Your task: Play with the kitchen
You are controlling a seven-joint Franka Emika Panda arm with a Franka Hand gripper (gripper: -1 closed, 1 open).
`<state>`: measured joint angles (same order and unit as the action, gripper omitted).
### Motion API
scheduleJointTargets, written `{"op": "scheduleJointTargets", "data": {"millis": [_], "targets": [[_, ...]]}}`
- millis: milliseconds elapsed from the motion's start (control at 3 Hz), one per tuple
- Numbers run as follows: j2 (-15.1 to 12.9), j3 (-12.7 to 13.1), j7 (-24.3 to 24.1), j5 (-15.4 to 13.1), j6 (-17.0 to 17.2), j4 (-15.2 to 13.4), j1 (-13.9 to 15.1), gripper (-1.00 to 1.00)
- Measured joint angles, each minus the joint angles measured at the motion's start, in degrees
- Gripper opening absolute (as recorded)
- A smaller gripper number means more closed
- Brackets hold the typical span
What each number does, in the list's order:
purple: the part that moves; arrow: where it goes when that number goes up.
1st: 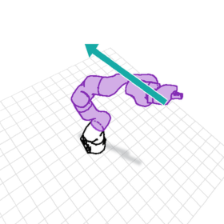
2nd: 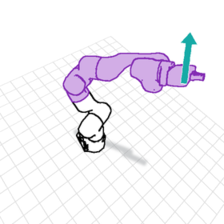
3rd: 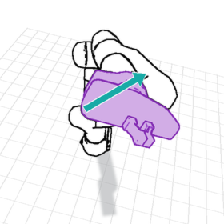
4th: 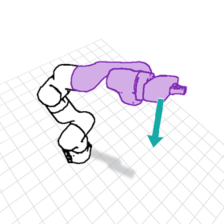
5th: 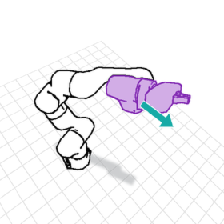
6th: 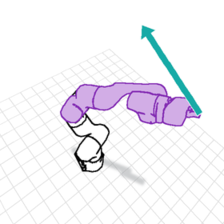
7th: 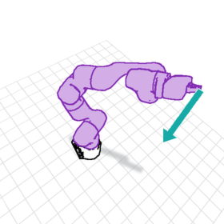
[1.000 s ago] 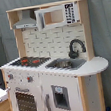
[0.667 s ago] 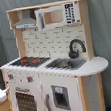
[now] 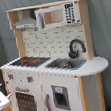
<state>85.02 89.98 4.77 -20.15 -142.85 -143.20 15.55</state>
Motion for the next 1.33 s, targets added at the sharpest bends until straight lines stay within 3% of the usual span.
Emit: {"op": "scheduleJointTargets", "data": {"millis": [1333], "targets": [[0.0,5.8,-26.6,0.0,-2.3,-0.5,1.4,1.00]]}}
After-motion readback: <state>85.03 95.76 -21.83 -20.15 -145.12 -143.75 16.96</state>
